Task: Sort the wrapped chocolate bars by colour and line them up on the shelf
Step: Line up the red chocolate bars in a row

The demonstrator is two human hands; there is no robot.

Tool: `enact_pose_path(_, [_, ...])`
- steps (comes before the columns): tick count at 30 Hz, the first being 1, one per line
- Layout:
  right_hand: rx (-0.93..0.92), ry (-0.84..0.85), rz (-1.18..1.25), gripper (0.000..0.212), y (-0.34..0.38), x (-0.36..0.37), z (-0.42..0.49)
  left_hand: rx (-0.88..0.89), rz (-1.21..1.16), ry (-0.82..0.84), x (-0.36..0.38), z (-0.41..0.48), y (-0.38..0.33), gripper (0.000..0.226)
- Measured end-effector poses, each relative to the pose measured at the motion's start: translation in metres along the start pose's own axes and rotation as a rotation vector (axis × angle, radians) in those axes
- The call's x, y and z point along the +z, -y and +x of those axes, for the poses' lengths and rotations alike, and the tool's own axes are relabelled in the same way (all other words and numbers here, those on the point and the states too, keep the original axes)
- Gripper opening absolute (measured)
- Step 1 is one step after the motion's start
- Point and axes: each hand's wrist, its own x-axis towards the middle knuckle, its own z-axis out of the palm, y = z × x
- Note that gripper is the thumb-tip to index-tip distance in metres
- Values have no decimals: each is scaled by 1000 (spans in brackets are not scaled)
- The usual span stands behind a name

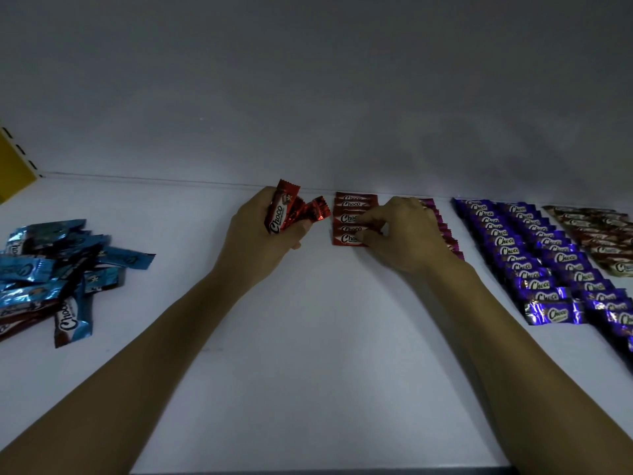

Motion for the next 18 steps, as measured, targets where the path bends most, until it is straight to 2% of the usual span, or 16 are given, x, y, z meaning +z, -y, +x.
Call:
enact_pose_path(7, [43,117,-57,27,6,-4,7,-1,3,1,1,0,1,22])
enact_pose_path(18, [71,99,-45,27,7,-4,10,-3,32,-1,1,0,4,24])
